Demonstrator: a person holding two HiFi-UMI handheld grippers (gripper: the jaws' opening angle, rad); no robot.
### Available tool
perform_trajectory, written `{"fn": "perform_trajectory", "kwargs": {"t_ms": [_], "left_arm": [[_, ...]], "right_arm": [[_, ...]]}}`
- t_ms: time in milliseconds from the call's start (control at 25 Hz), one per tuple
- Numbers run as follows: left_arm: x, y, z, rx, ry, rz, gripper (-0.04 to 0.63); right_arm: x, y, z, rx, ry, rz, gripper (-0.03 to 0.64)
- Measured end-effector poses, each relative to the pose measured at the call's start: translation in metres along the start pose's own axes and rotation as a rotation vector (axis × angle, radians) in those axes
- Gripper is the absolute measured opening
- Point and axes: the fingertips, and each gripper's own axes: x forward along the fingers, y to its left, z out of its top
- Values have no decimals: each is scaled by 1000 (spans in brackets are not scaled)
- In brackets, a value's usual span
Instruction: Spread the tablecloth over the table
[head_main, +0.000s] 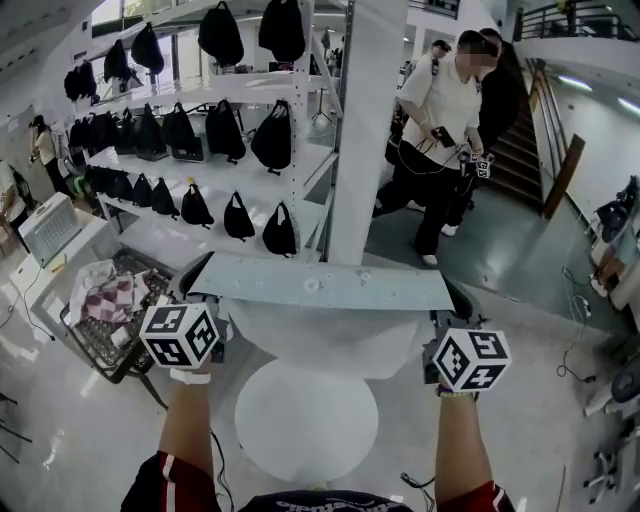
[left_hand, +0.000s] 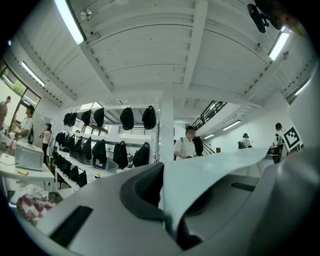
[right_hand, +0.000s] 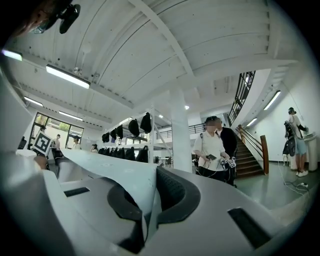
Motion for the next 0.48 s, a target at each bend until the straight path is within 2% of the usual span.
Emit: {"fn": "perform_trajectory", "kwargs": {"t_ms": [160, 480], "left_arm": [[8, 3, -16, 4, 22, -2, 21], [1, 8, -82, -58, 131, 1, 21]], "right_arm": [[12, -6, -14, 6, 24, -9, 28], [14, -5, -86, 72, 158, -13, 28]]}}
